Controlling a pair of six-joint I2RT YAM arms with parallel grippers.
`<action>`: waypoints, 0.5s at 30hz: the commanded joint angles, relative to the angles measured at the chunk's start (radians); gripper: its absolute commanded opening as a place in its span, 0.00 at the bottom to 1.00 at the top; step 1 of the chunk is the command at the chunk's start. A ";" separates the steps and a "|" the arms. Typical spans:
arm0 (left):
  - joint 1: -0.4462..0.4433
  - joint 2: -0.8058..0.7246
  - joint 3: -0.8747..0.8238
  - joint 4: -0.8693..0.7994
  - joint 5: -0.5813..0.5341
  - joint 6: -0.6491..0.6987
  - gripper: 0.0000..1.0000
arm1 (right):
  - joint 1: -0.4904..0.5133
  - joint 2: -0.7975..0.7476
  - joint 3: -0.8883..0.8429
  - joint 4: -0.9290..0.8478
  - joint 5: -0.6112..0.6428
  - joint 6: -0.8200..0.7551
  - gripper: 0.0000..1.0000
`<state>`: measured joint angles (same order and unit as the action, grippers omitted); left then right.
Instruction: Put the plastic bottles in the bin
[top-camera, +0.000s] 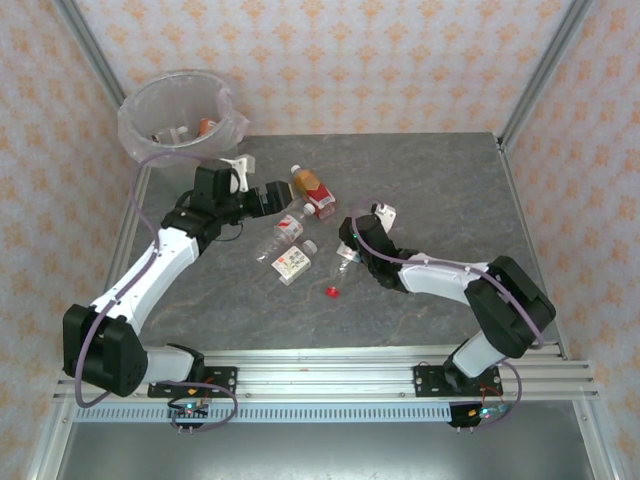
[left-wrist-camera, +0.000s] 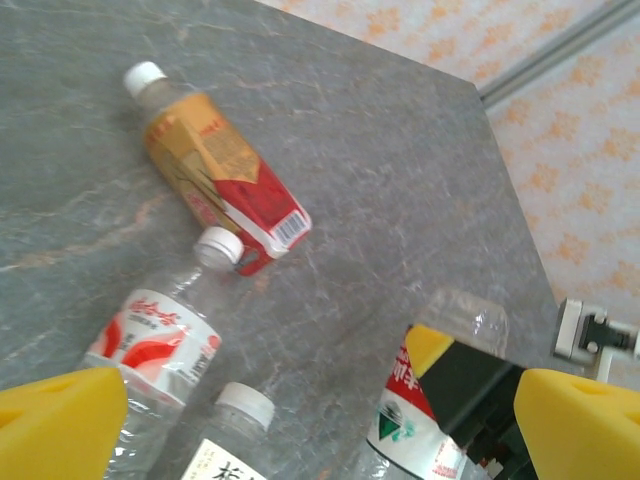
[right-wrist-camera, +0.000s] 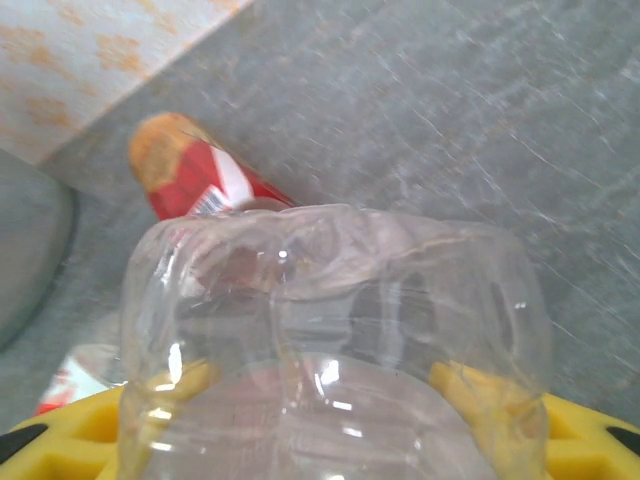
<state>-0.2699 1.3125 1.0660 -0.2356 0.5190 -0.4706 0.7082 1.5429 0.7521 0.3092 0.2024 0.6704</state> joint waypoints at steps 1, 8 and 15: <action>-0.037 -0.008 -0.013 0.107 0.041 0.027 1.00 | -0.001 -0.046 -0.021 0.124 -0.003 -0.037 0.50; -0.132 0.043 -0.012 0.165 0.134 0.117 1.00 | -0.001 -0.097 -0.039 0.212 0.008 -0.021 0.50; -0.239 0.070 -0.040 0.166 0.145 0.288 1.00 | 0.000 -0.190 -0.023 0.212 -0.015 0.032 0.50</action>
<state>-0.4828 1.3823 1.0527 -0.1116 0.6357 -0.2913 0.7082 1.4033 0.7254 0.4755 0.1913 0.6716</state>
